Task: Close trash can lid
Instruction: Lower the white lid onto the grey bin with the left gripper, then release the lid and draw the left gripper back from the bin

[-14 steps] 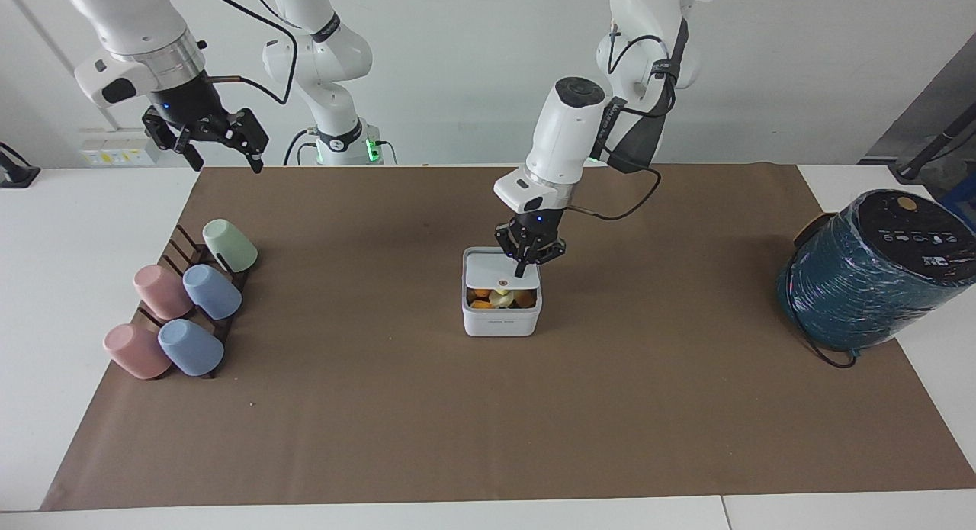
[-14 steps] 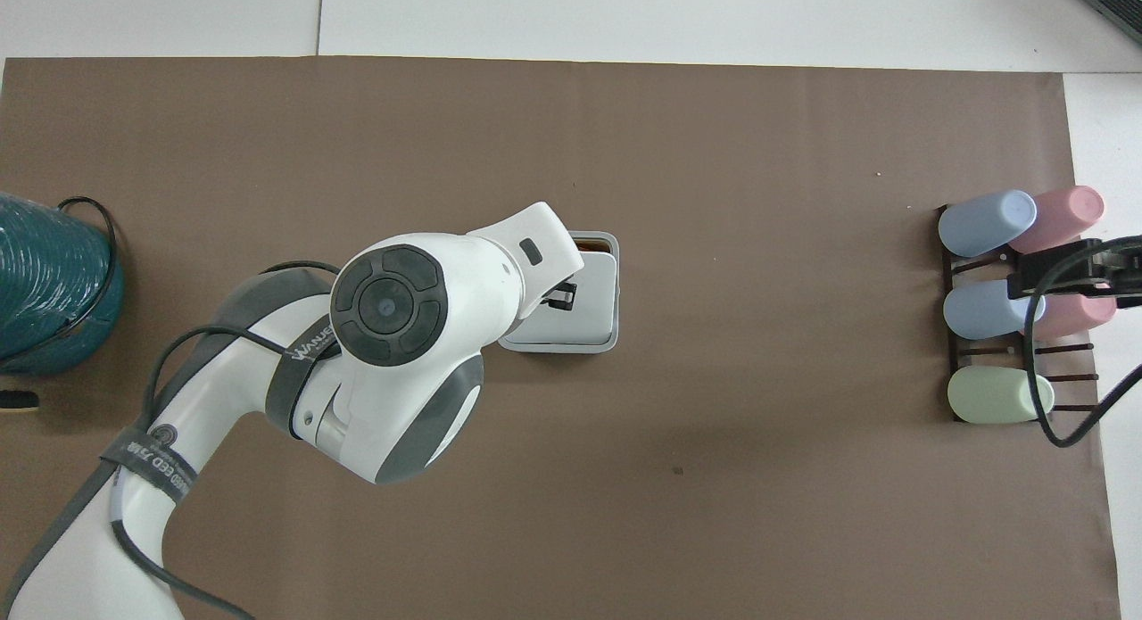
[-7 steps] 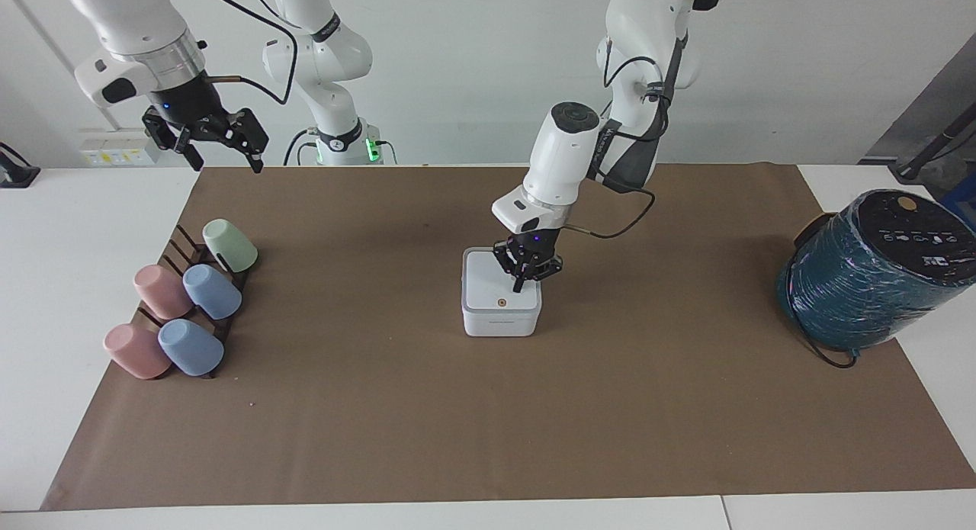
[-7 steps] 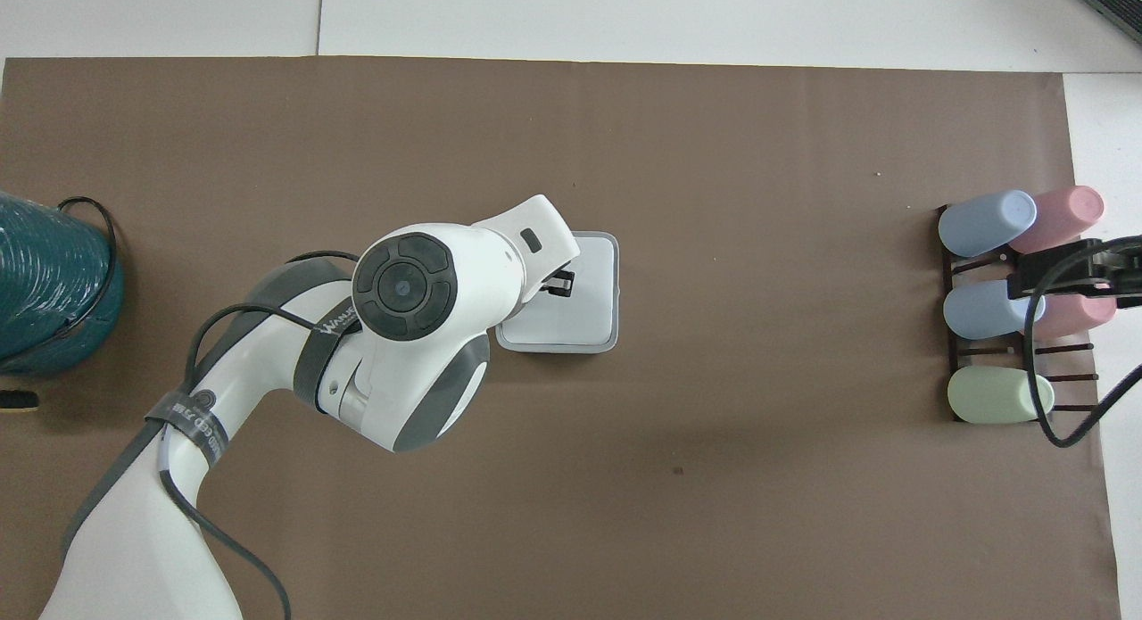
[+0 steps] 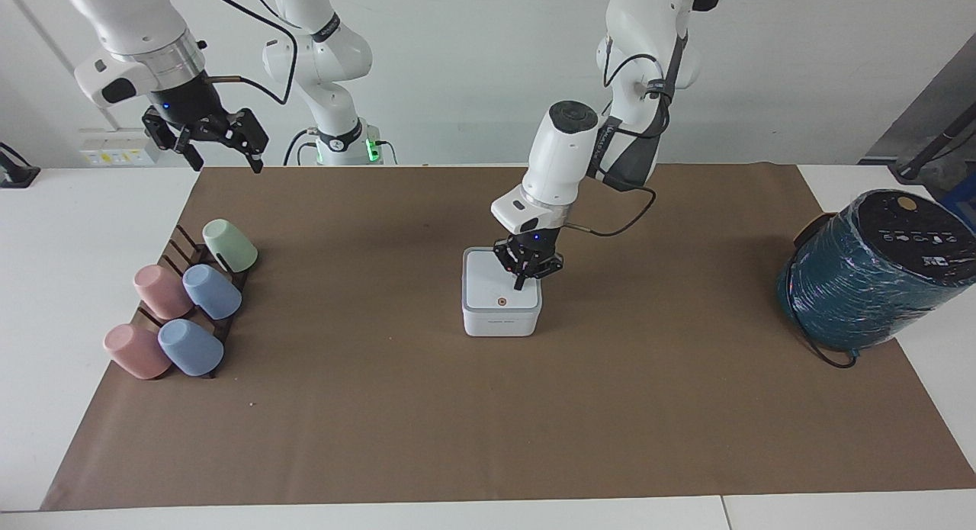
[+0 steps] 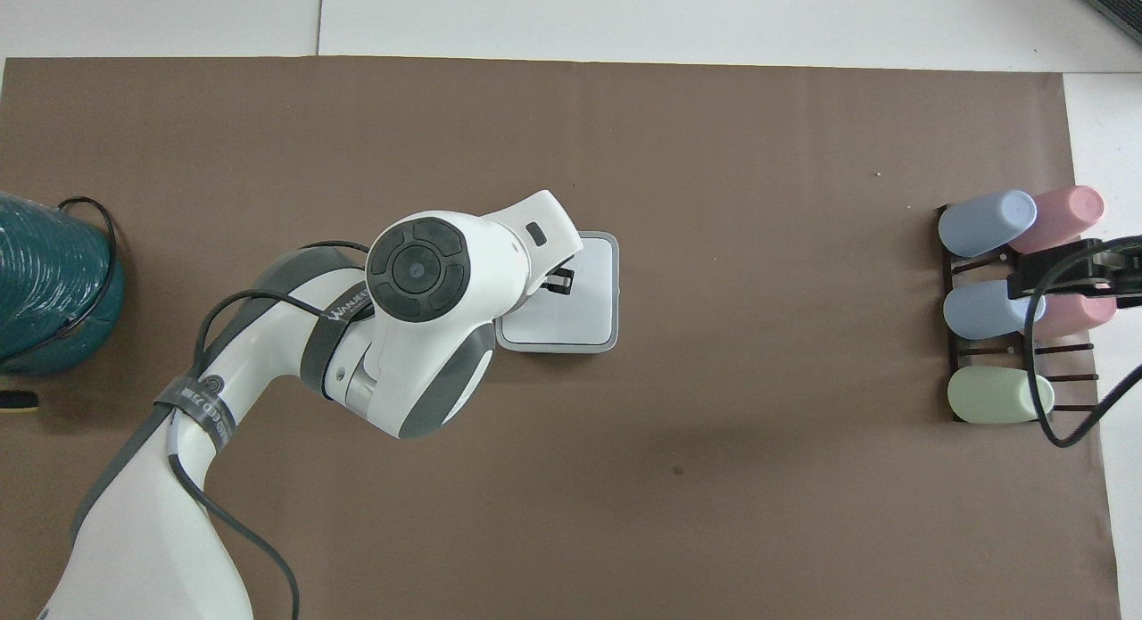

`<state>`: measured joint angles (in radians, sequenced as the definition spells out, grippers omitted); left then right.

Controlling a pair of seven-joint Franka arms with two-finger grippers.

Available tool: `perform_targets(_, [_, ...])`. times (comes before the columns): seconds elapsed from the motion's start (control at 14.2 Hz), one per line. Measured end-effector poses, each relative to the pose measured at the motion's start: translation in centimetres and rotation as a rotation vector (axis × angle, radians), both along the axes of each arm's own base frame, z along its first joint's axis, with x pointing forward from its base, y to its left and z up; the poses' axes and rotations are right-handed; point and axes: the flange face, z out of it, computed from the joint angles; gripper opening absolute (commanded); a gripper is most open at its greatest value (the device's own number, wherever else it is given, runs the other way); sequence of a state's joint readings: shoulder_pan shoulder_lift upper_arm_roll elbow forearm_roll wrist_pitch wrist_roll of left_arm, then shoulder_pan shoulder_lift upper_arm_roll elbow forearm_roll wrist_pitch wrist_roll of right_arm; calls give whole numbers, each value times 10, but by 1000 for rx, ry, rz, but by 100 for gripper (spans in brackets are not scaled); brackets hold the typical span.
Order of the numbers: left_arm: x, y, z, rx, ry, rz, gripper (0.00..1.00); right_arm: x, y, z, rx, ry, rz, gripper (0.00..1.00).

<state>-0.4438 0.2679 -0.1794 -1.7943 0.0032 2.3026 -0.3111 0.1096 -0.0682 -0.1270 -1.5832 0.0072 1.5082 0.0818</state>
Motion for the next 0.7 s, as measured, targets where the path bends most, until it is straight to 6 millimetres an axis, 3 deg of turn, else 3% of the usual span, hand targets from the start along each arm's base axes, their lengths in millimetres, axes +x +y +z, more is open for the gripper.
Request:
perform_targets(0.21, [5, -1, 27, 15, 14, -2, 0, 0, 0, 0, 0, 0, 0, 100])
perform_targets(0.35, [5, 1, 34, 24, 24, 0, 0, 0, 0, 0, 0, 0, 0, 100])
perform_targets(0.42, [5, 5, 37, 33, 34, 5, 66, 0, 0, 0, 0, 0, 0, 100])
perform_targets(0.49, [6, 14, 44, 46, 47, 16, 100, 0, 0, 0, 0, 0, 0, 100])
perform_targets(0.7, [14, 63, 73, 80, 77, 84, 100, 0, 0, 0, 0, 0, 0, 100])
